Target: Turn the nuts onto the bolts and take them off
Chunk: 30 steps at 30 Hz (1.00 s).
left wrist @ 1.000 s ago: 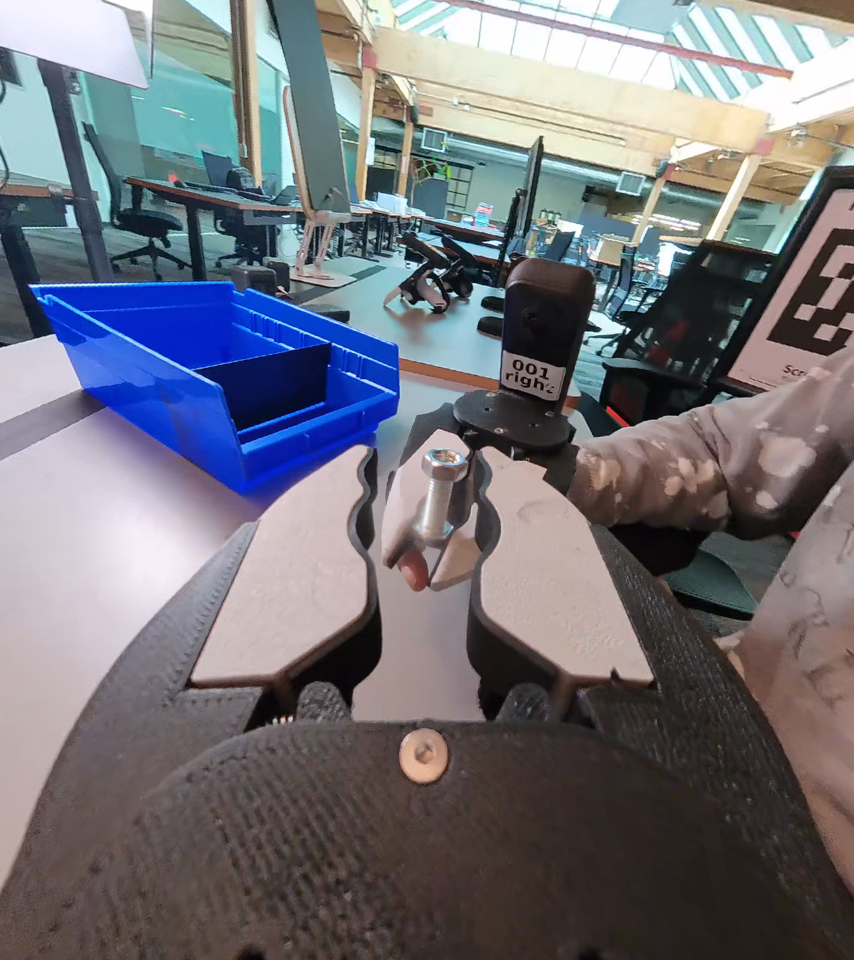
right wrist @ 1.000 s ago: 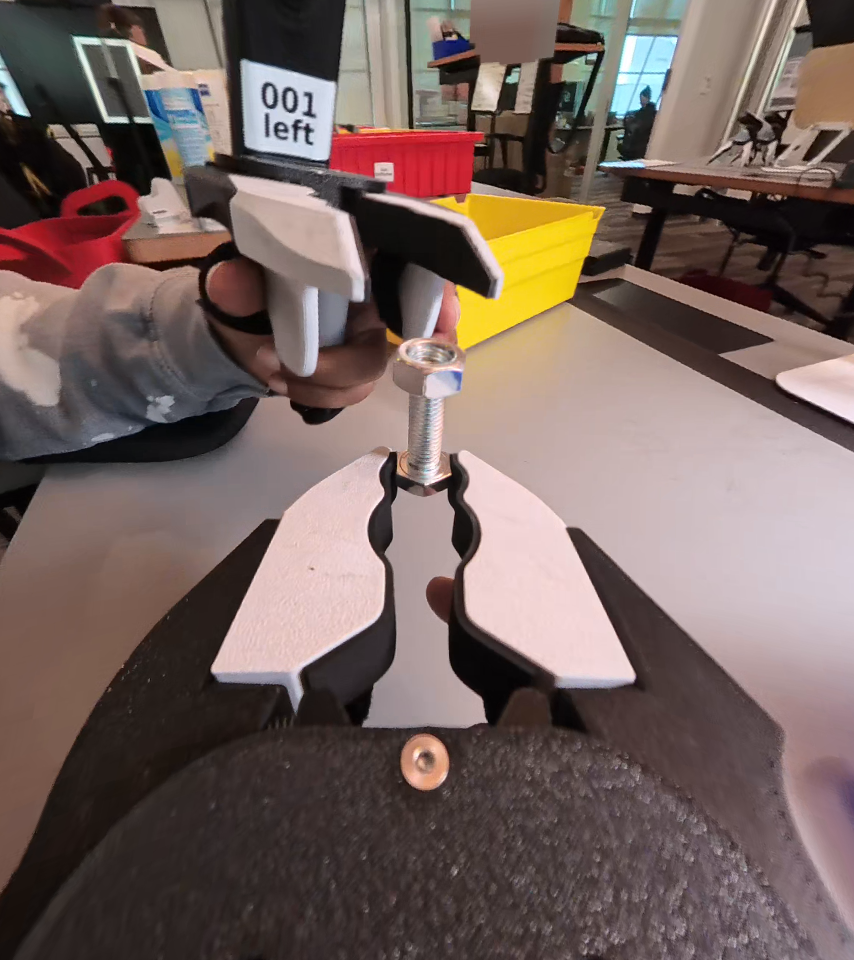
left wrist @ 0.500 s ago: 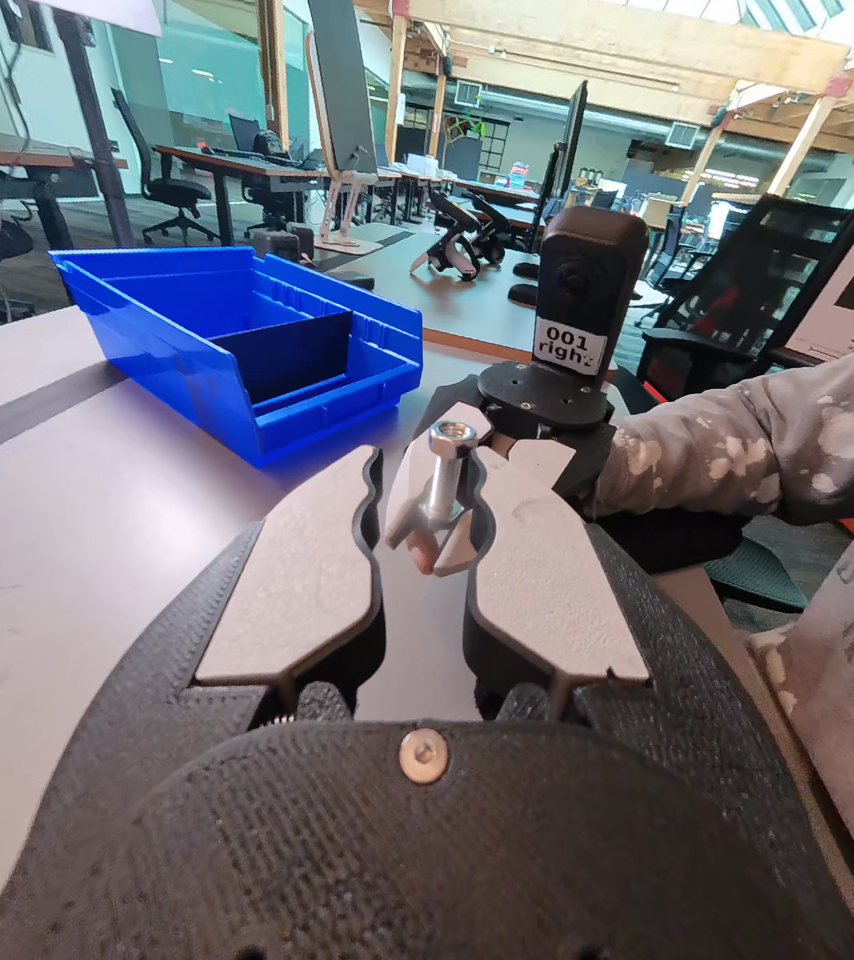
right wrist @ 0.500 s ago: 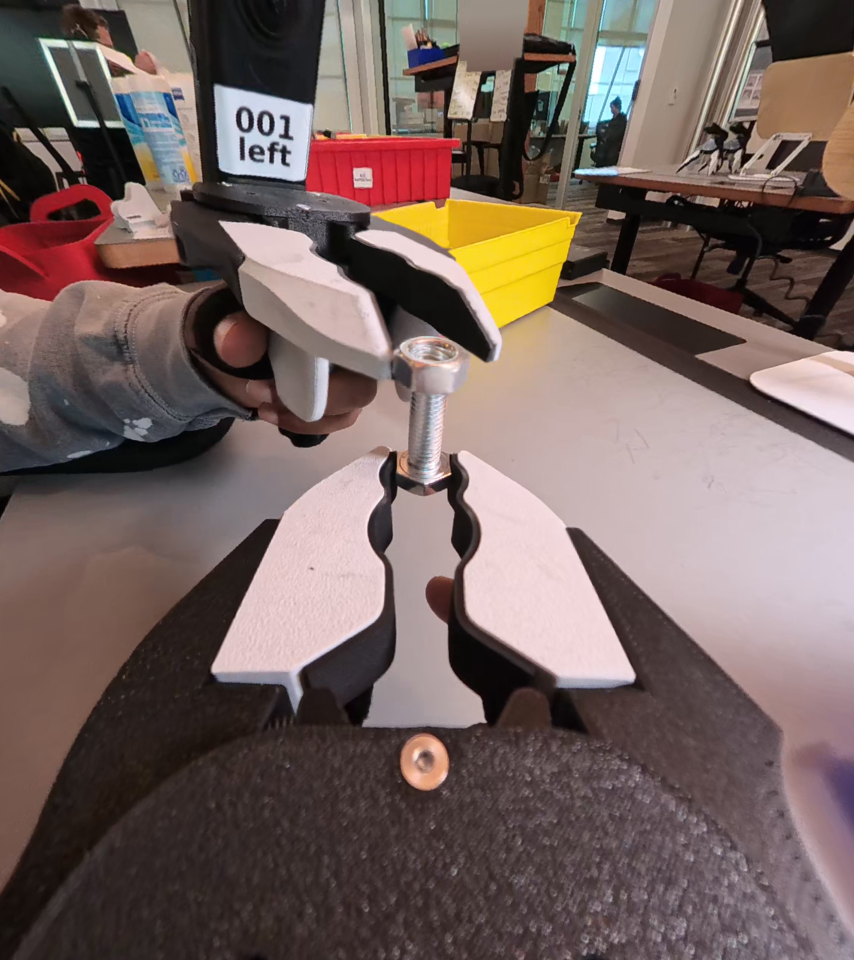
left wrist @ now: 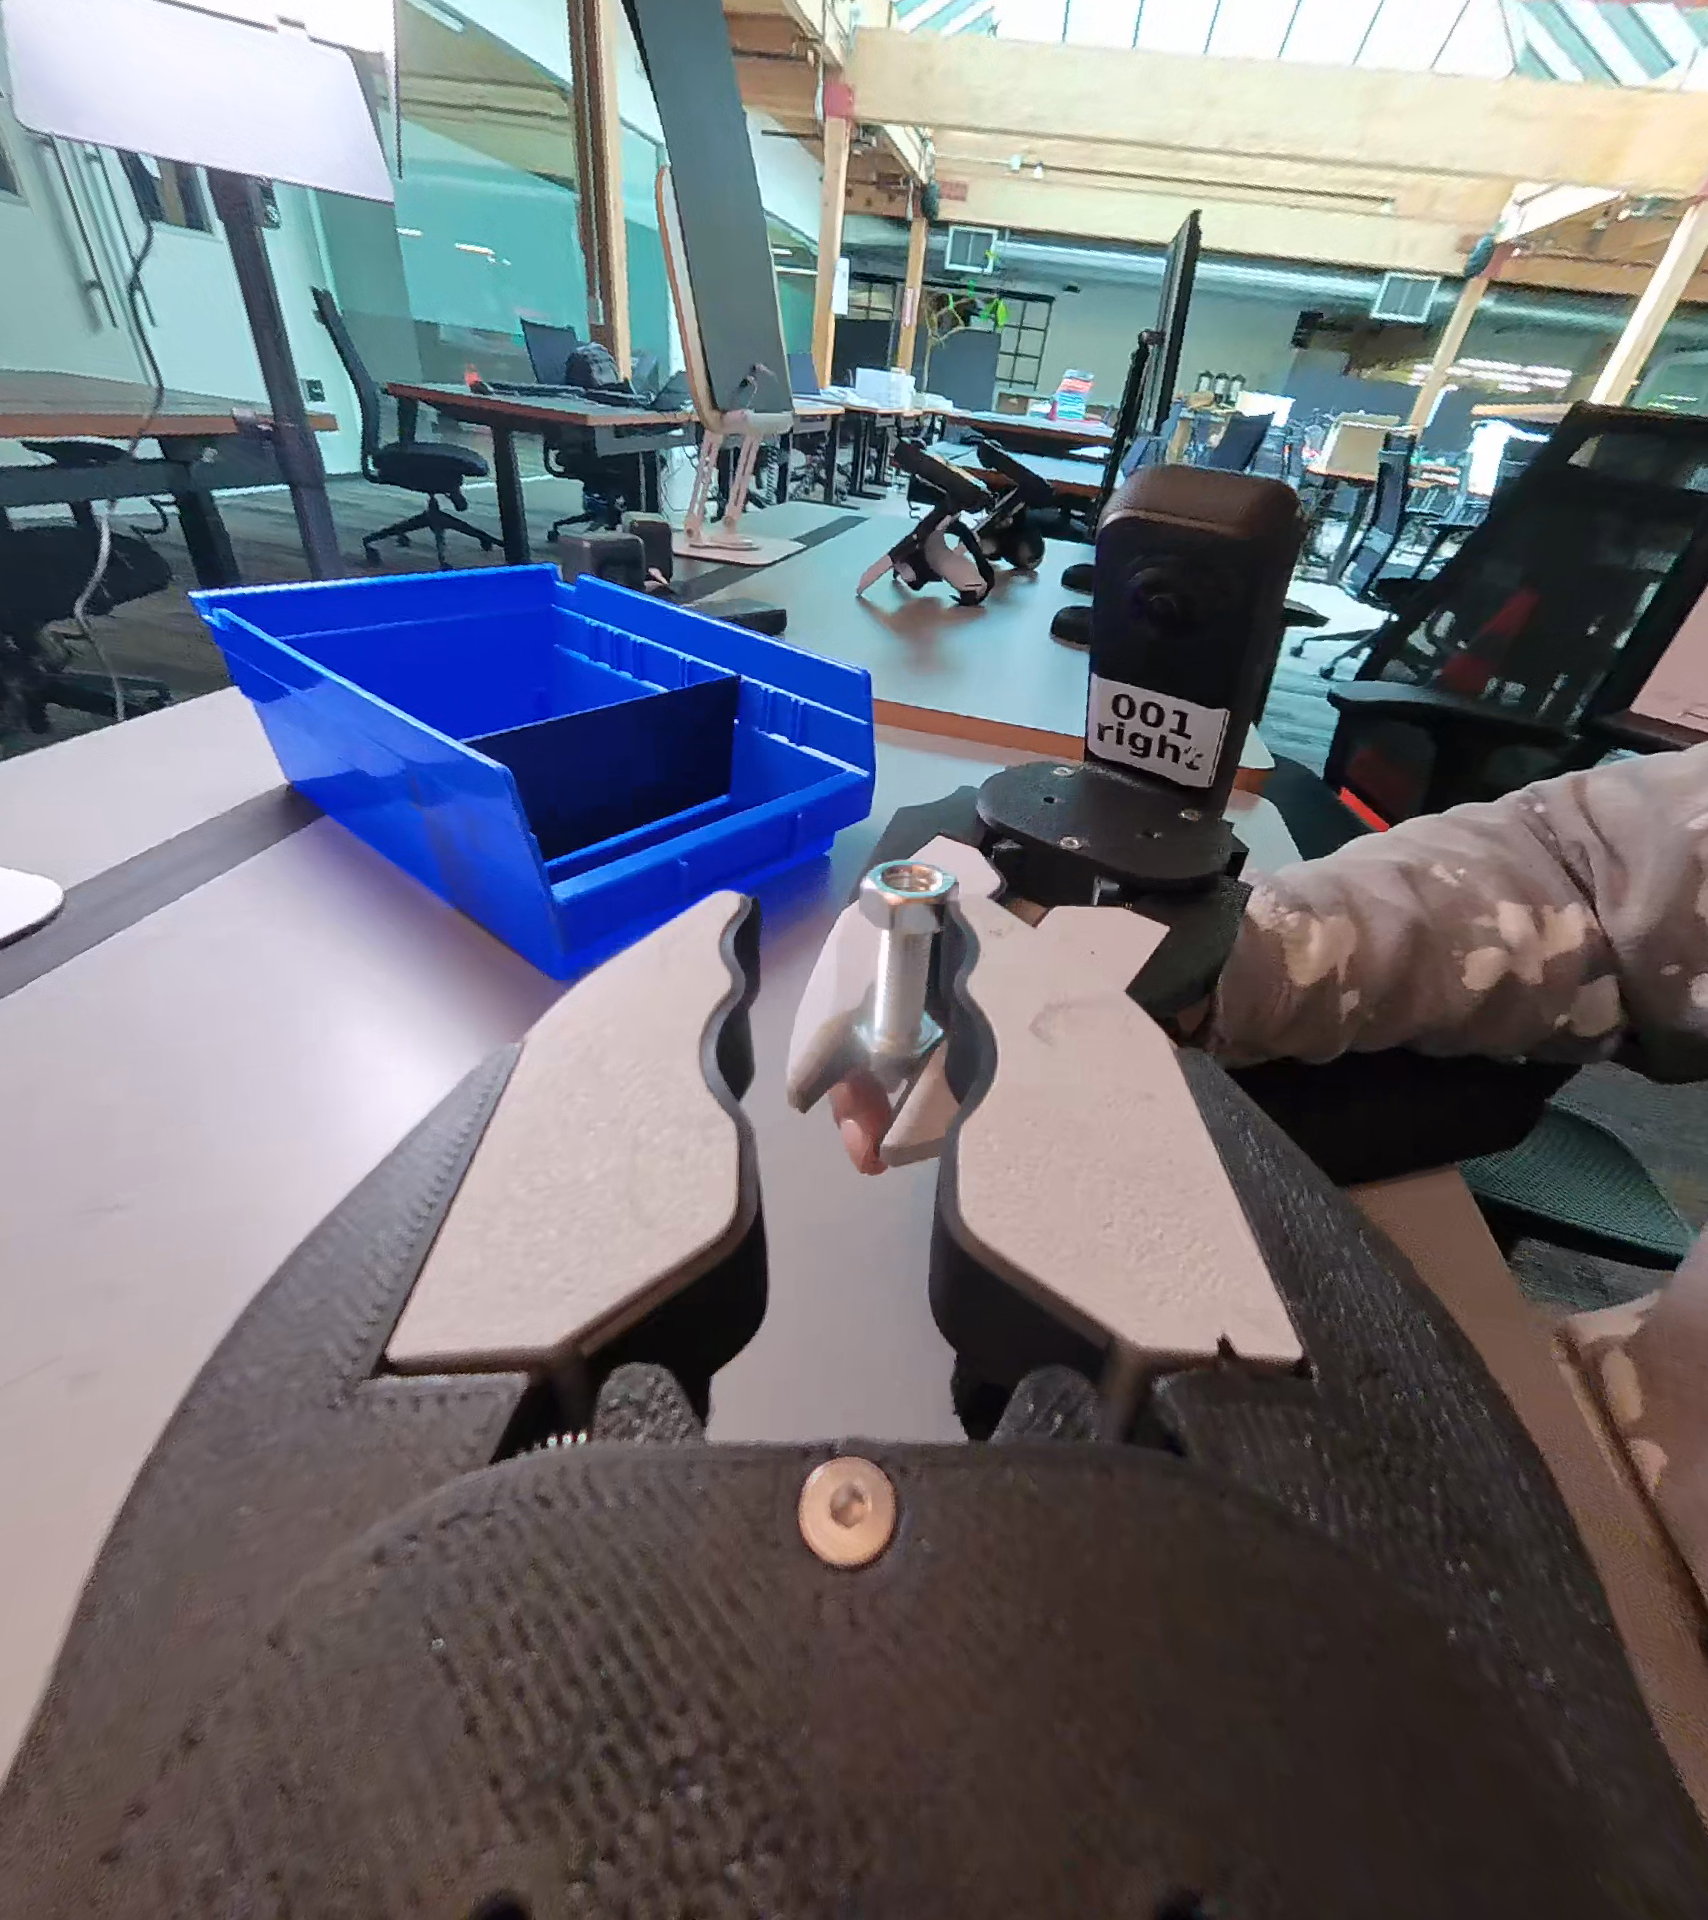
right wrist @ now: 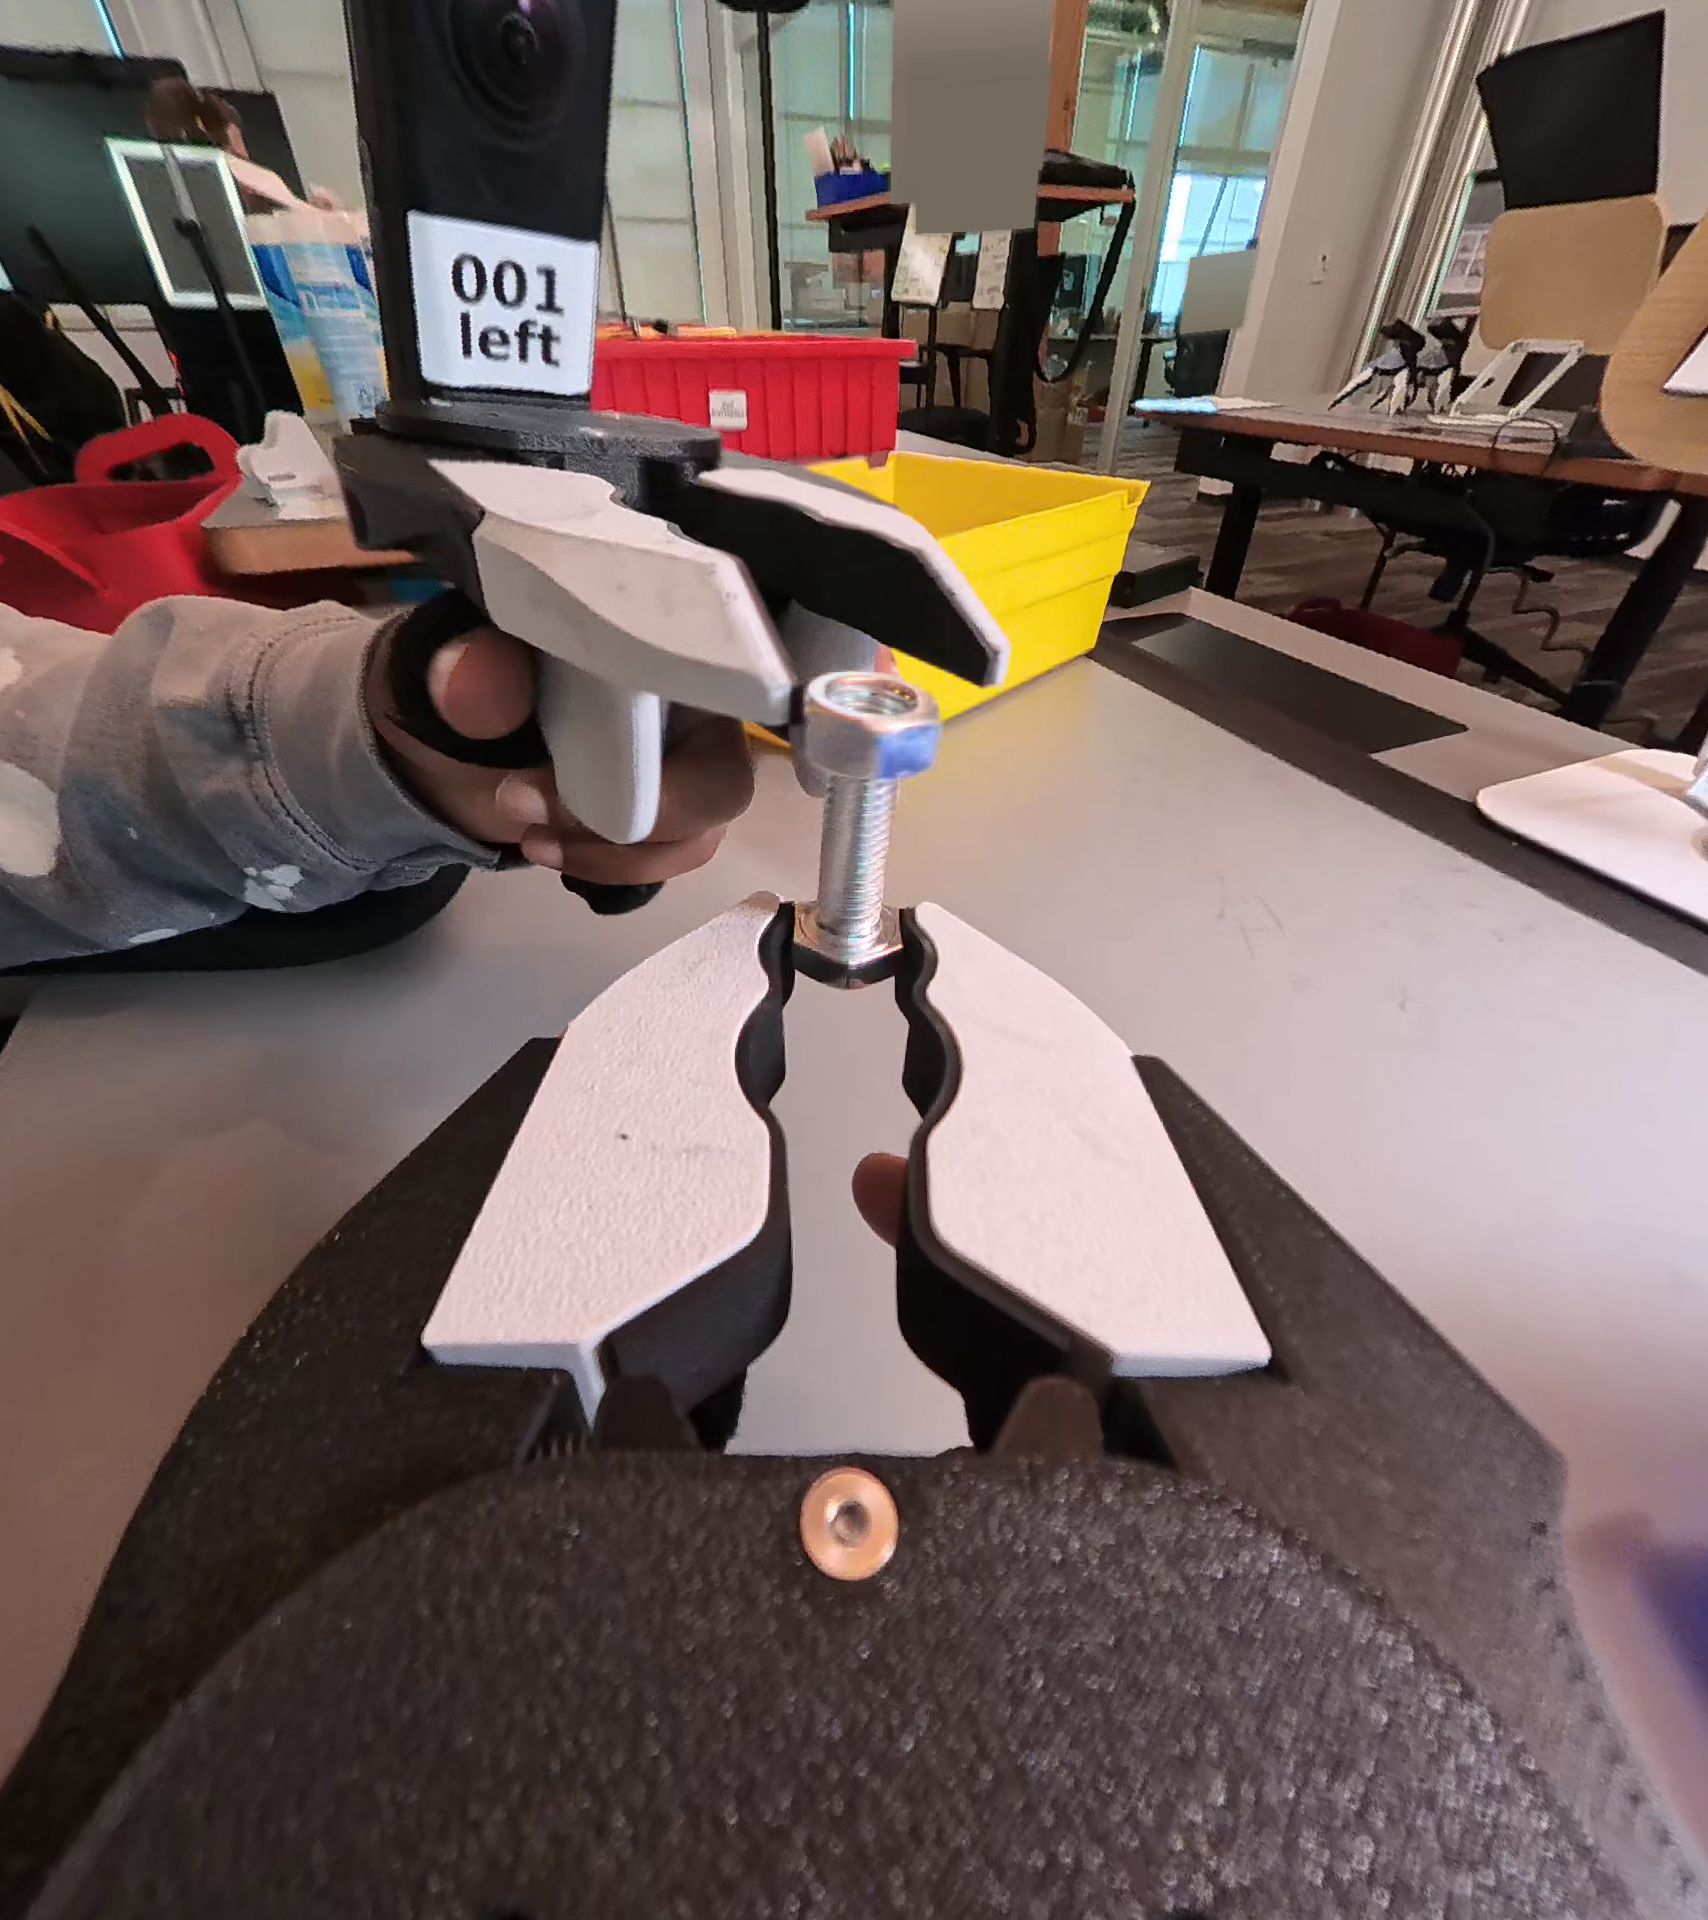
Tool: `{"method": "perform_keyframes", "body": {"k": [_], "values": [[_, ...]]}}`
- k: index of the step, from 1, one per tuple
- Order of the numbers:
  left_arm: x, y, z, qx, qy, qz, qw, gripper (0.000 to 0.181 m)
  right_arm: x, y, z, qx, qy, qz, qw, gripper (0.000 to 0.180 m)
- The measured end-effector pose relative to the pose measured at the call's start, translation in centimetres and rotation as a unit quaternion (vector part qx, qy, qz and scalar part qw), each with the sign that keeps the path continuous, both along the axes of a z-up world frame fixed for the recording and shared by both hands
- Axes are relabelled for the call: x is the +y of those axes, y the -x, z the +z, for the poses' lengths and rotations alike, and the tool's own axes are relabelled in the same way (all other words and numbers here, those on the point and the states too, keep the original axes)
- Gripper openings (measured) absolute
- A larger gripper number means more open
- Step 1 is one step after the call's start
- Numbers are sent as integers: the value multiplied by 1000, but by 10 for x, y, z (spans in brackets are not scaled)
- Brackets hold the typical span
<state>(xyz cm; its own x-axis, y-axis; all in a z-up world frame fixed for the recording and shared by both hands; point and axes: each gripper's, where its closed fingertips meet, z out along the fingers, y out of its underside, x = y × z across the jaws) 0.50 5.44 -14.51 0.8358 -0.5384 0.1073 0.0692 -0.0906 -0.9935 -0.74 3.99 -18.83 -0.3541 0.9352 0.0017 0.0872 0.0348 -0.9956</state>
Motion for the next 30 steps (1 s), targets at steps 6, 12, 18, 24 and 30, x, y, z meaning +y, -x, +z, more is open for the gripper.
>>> {"method": "perform_keyframes", "body": {"k": [6, 12, 18, 24, 30], "values": [[0, 15, 5, -20, -5, 19, 1000, 27, 2, -3, 9, 22, 5, 1, 1000, 18], [2, -5, -4, -4, 6, -5, 1000, 35, 1, 0, 1, 3, -5, -3, 1000, 18], [6, 22, -4, -9, 13, 49, 999, 24, 5, -4, 13, 33, 10, 1, 999, 18], [-1, -3, 4, -31, -6, -9, 999, 34, 5, 0, 3, 11, 1, -10, 1000, 18], [2, 7, 3, -33, 5, 12, 999, 36, 4, -4, 14, 42, 21, 3, 999, 18]]}}
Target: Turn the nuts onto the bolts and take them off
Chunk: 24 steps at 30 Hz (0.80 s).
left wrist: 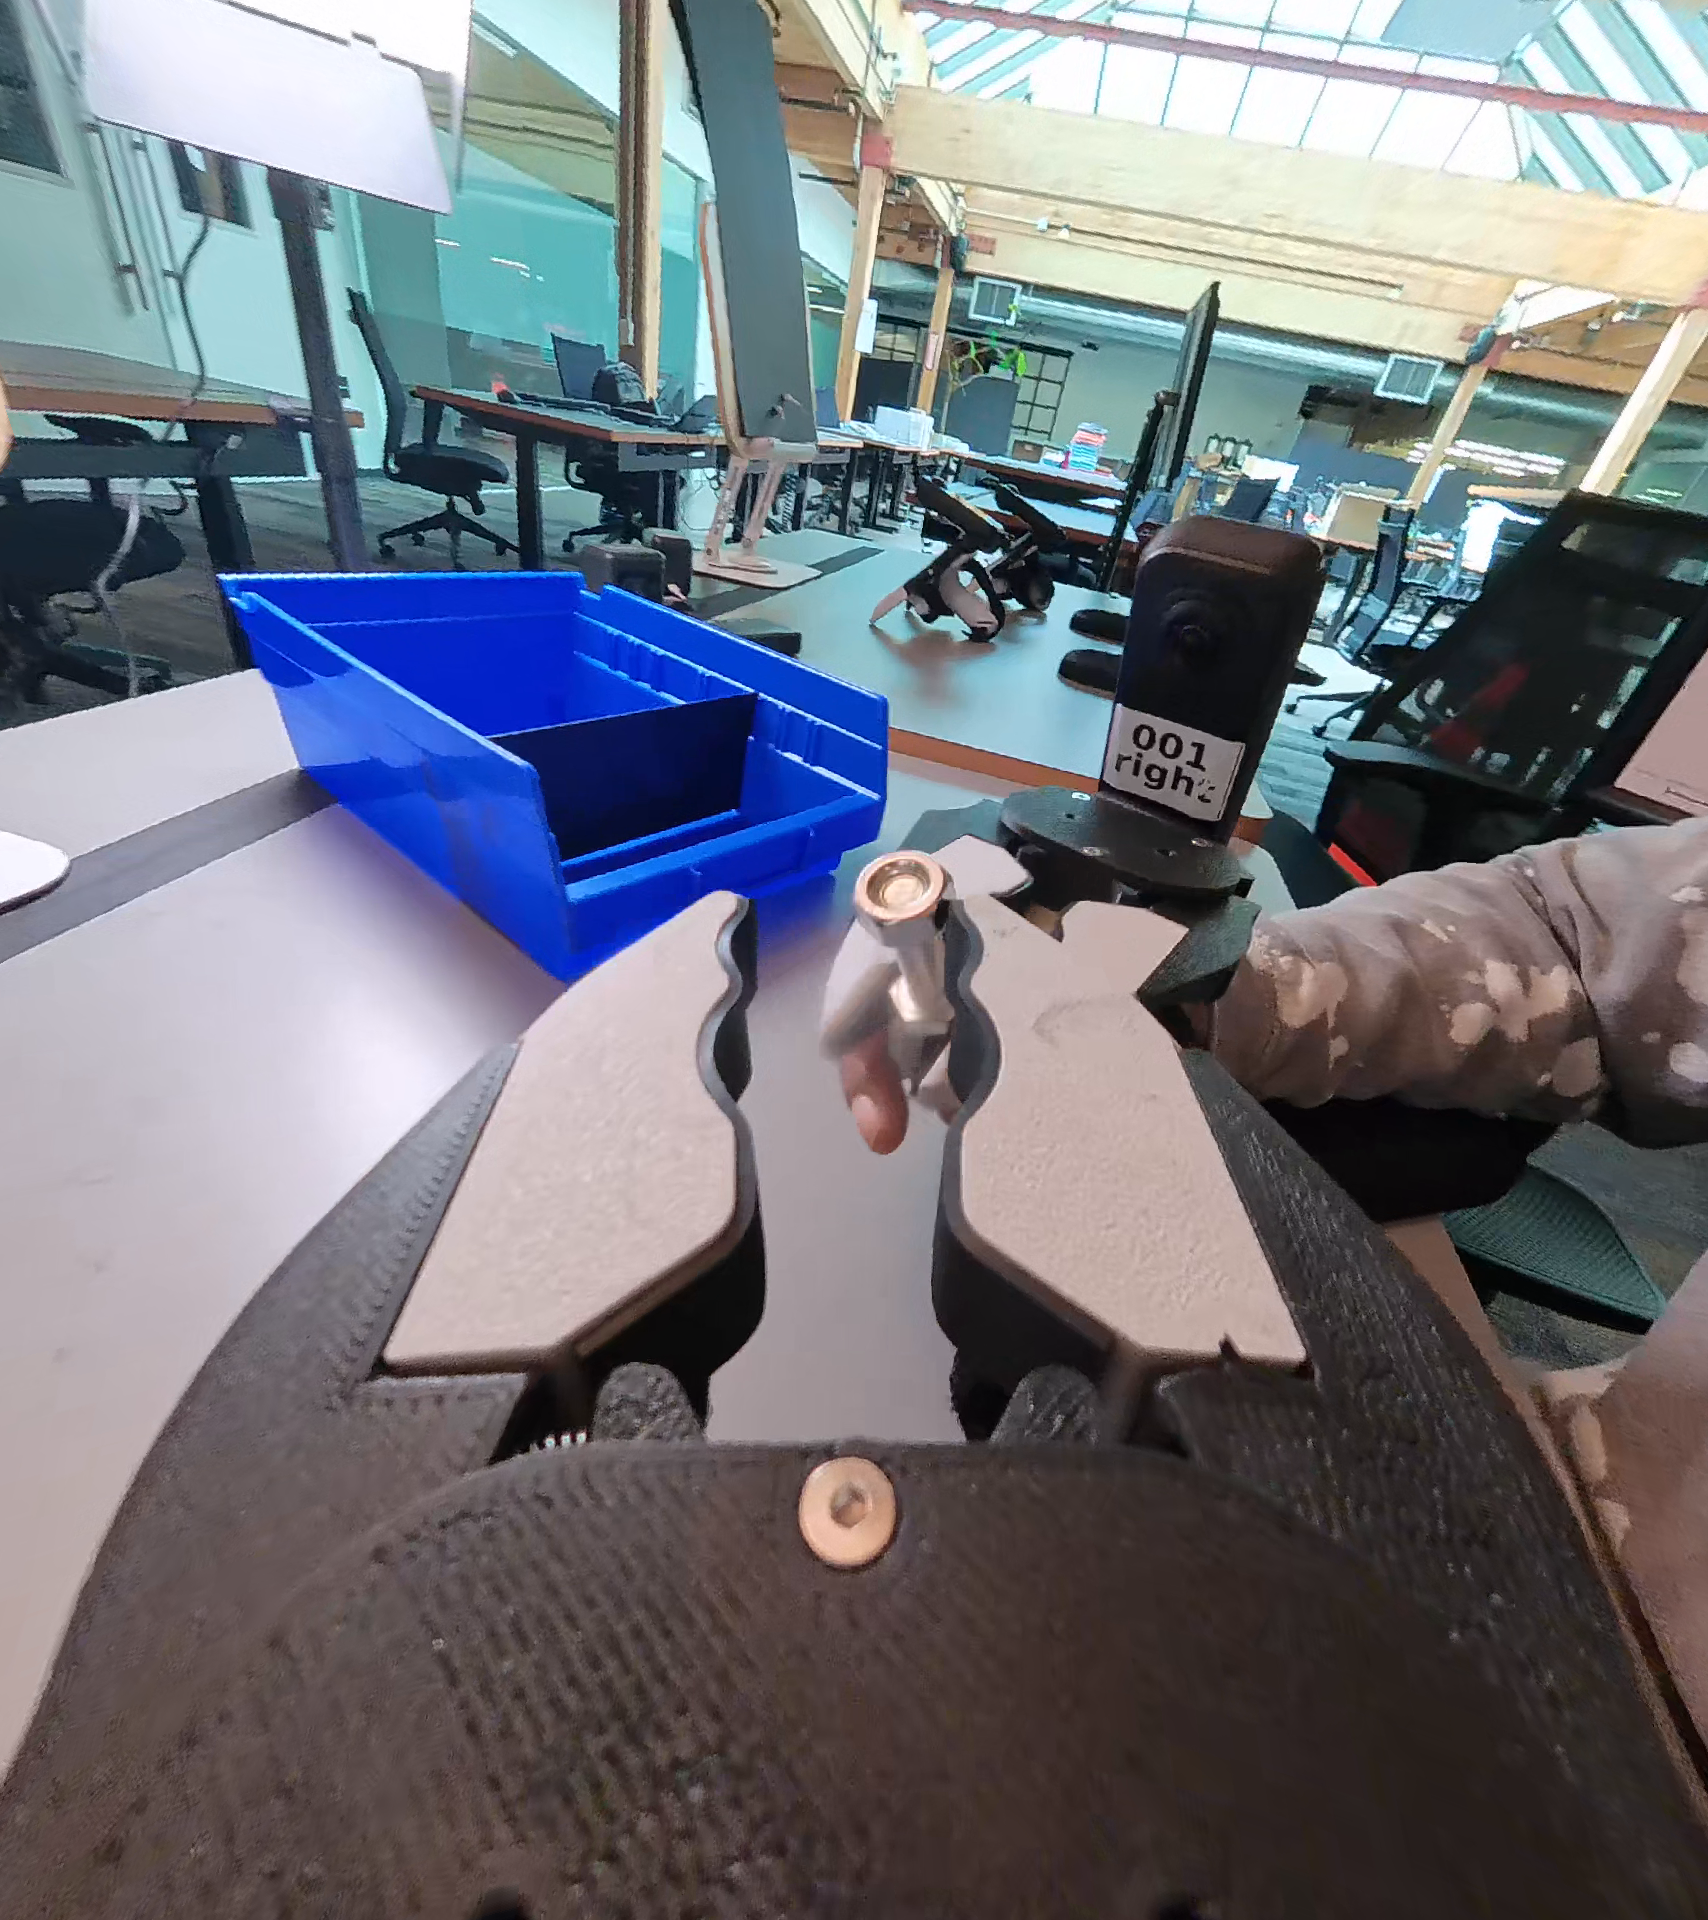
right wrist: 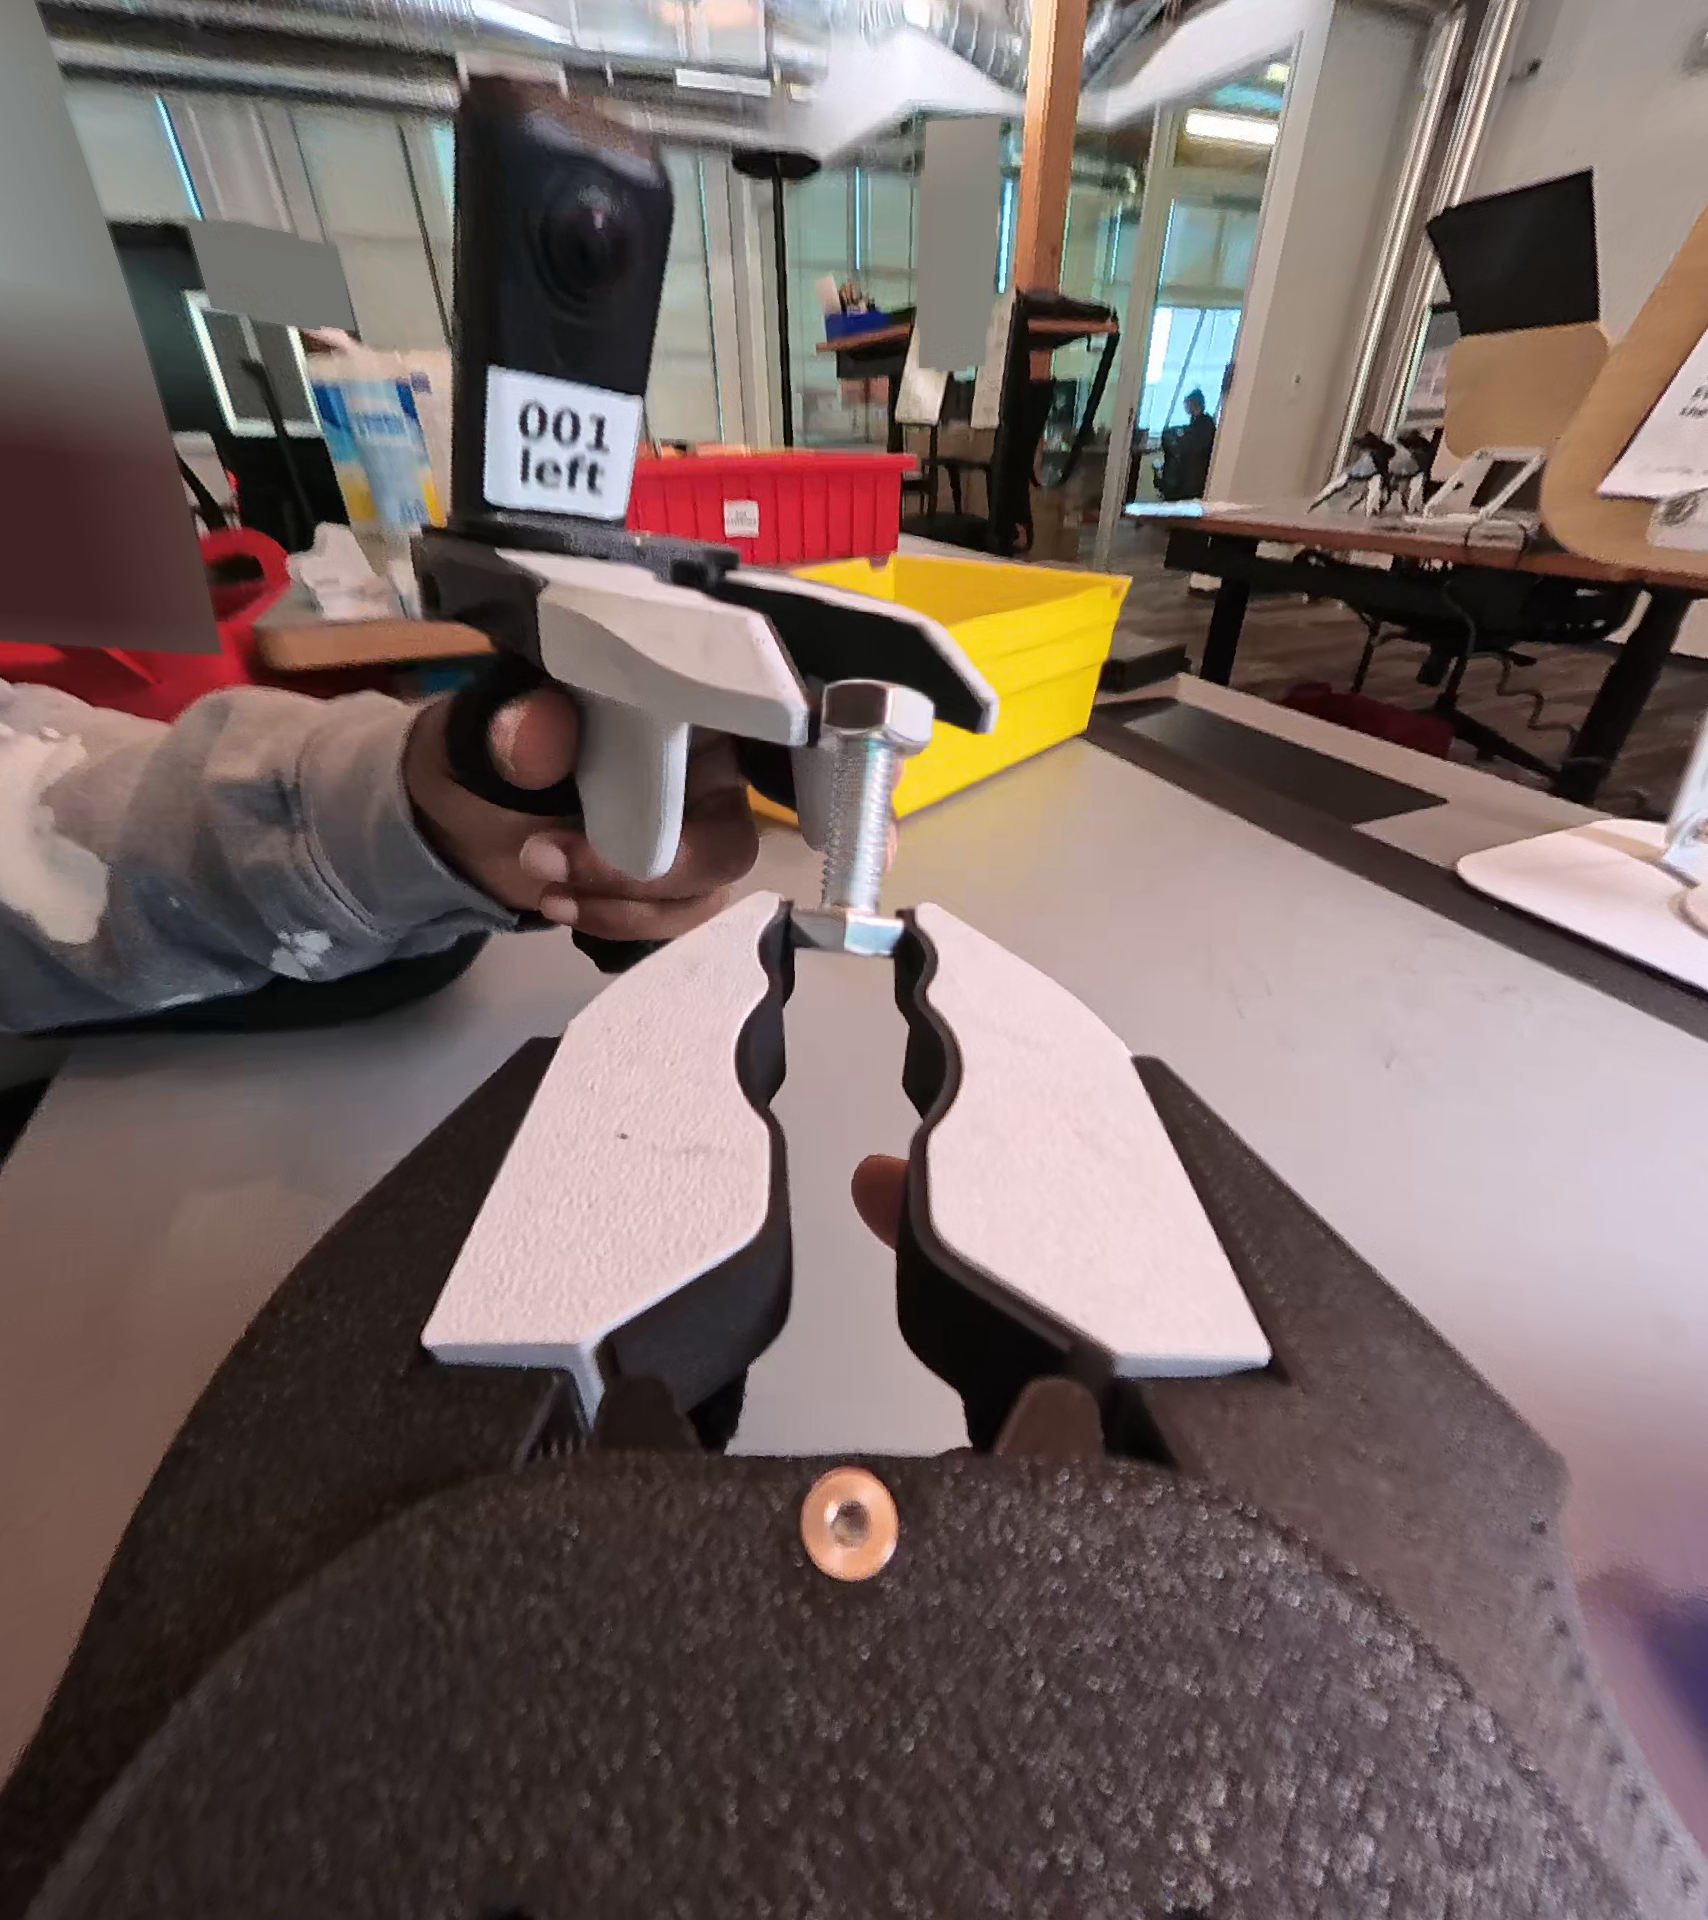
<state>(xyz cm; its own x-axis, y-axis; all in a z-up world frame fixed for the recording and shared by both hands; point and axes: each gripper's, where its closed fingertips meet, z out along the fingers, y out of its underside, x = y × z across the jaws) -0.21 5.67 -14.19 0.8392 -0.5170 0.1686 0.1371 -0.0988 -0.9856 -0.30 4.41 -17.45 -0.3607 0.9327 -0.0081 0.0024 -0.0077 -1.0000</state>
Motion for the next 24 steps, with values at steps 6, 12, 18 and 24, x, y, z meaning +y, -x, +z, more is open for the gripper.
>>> {"method": "perform_keyframes", "body": {"k": [6, 12, 18, 24], "values": [[-1, 2, 2, 5, -4, 8, 1000, 28, 6, -4, 12, 28, 26, 2, 999, 18], [-3, -10, 0, -49, 18, -42, 998, 22, -1, -2, 8, 21, 5, 5, 1000, 18], [-1, -14, -8, 30, 18, -21, 999, 20, -4, 4, -10, -23, -30, -8, 999, 18], [0, -15, -13, 76, 14, -7, 997, 20, -4, 5, -16, -41, -35, -10, 998, 18]]}}
